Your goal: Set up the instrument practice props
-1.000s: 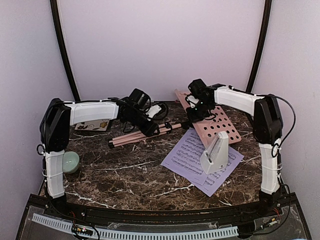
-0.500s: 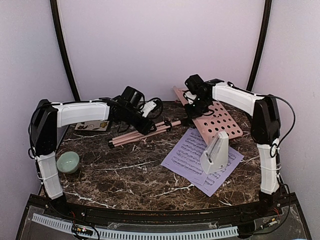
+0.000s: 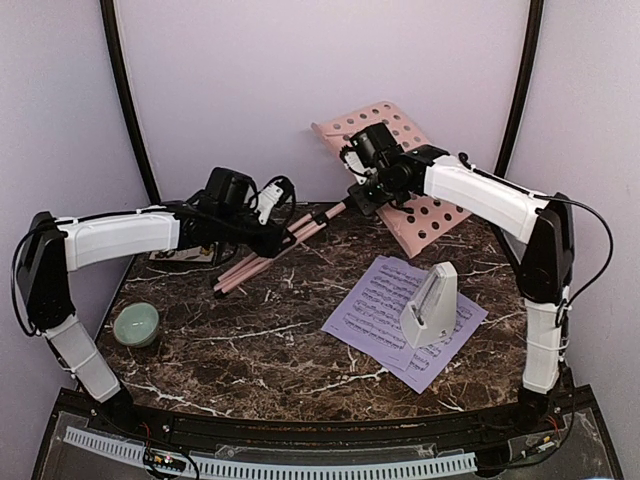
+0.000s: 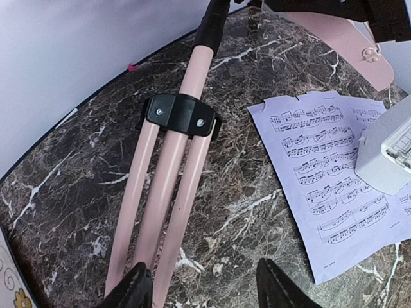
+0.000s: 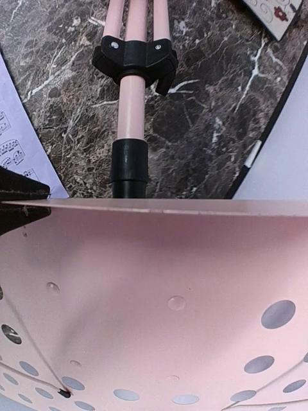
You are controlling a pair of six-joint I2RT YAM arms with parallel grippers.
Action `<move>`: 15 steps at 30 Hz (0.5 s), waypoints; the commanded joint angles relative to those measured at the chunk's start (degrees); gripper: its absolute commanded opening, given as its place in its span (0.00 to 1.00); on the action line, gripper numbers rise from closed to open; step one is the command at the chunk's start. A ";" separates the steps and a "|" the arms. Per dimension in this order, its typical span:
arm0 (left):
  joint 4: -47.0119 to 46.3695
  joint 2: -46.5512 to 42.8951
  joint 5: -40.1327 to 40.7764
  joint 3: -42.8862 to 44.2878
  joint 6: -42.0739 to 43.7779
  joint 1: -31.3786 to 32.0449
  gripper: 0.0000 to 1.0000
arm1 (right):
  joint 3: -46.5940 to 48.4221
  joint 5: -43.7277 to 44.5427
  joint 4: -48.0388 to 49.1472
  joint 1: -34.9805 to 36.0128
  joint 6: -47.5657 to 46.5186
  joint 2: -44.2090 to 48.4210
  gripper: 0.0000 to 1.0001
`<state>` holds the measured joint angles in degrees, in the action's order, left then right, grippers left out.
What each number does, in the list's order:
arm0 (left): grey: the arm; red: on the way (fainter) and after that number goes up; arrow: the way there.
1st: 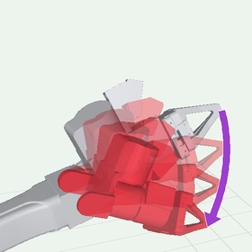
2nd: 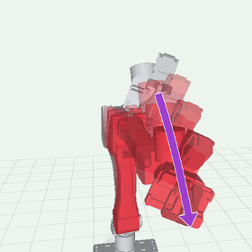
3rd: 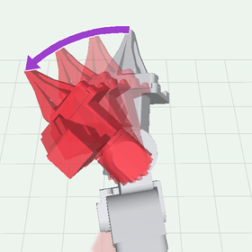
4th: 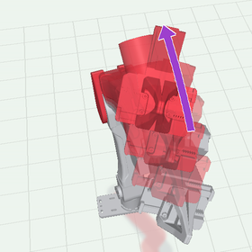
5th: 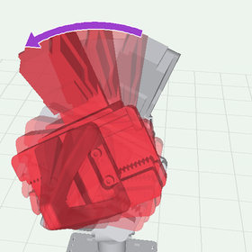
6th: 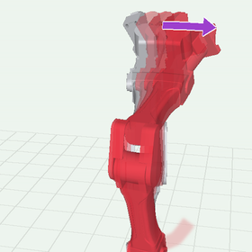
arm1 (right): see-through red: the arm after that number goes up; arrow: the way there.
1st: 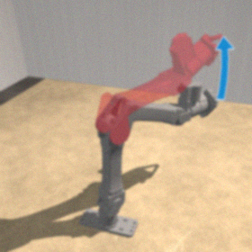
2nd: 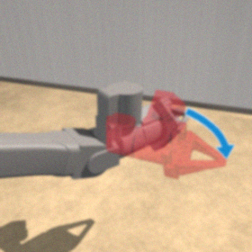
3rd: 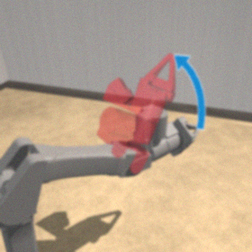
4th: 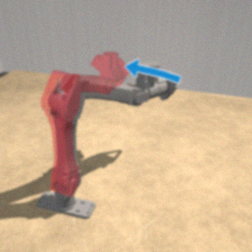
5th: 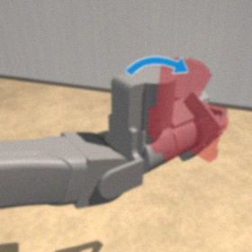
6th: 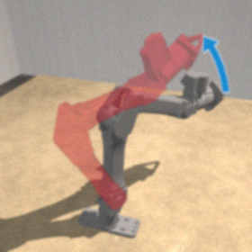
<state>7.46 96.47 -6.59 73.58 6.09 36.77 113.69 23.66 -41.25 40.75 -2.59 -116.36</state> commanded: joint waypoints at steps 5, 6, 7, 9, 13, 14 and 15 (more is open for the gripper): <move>-10.77 -13.87 -0.29 -11.34 -4.61 -4.32 0.61 | 5.97 14.15 22.93 8.17 -15.22 12.92 0.00; -10.72 -15.19 0.43 -12.08 -4.45 -4.36 0.62 | 5.83 14.99 24.18 9.23 -16.65 13.71 0.00; -10.85 -16.19 0.90 -12.90 -4.30 -4.35 0.62 | 5.65 15.64 25.49 10.36 -18.00 14.45 0.00; -11.96 -18.31 1.40 -14.96 -4.24 -4.34 0.62 | 5.09 17.53 28.38 12.78 -21.40 15.78 0.00; -15.04 -22.50 2.62 -19.42 -4.63 -4.39 0.63 | 4.29 21.46 34.53 17.58 -28.57 18.08 0.00; -15.61 -23.40 2.89 -20.56 -4.49 -4.39 0.63 | 4.44 22.31 35.89 18.71 -30.32 18.29 0.00; -16.11 -24.19 3.27 -21.37 -4.20 -4.35 0.64 | 4.69 23.18 37.08 19.74 -31.97 18.47 0.00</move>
<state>-4.60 76.23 -5.08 55.66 2.24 32.16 114.21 37.28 -29.19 56.71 -25.36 -105.78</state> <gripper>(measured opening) 0.630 0.008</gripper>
